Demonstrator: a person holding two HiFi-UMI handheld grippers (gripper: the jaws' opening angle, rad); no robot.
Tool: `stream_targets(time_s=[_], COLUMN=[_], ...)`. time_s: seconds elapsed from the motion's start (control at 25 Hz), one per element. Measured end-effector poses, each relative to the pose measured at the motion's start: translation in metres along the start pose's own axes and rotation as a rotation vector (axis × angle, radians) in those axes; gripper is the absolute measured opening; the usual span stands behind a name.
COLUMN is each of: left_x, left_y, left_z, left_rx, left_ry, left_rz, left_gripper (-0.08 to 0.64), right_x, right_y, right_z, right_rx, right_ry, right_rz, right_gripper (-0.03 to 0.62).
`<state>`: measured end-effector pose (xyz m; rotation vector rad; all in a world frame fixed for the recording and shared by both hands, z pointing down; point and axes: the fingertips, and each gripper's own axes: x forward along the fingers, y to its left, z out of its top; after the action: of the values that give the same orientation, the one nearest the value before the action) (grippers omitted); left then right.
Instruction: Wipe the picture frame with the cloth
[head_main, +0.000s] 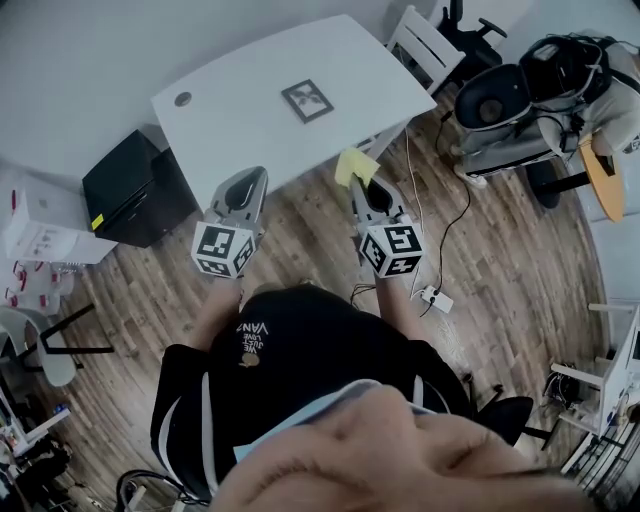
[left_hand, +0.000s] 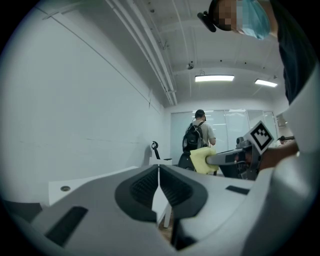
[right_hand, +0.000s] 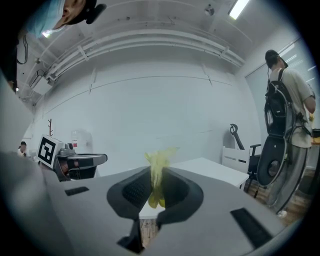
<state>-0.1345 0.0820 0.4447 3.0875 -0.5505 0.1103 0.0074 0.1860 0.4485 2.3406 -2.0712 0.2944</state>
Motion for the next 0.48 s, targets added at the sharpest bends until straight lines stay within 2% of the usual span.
stream_targets(time_s=[0.32, 0.48], left_x=[0.011, 0.022], left_y=[0.013, 0.022], left_z=[-0.011, -0.011], left_rx=[-0.016, -0.021], left_ry=[0.033, 0.032], left_rz=[0.047, 0.039], left_gripper=[0.02, 0.02], right_x=[0.02, 0.031], right_y=[-0.014, -0.018], right_z=[-0.005, -0.006], right_rx=[0.016, 0.022], right_ry=[0.022, 0.028], right_rz=[0.023, 0.017], right_gripper=[0.038, 0.038])
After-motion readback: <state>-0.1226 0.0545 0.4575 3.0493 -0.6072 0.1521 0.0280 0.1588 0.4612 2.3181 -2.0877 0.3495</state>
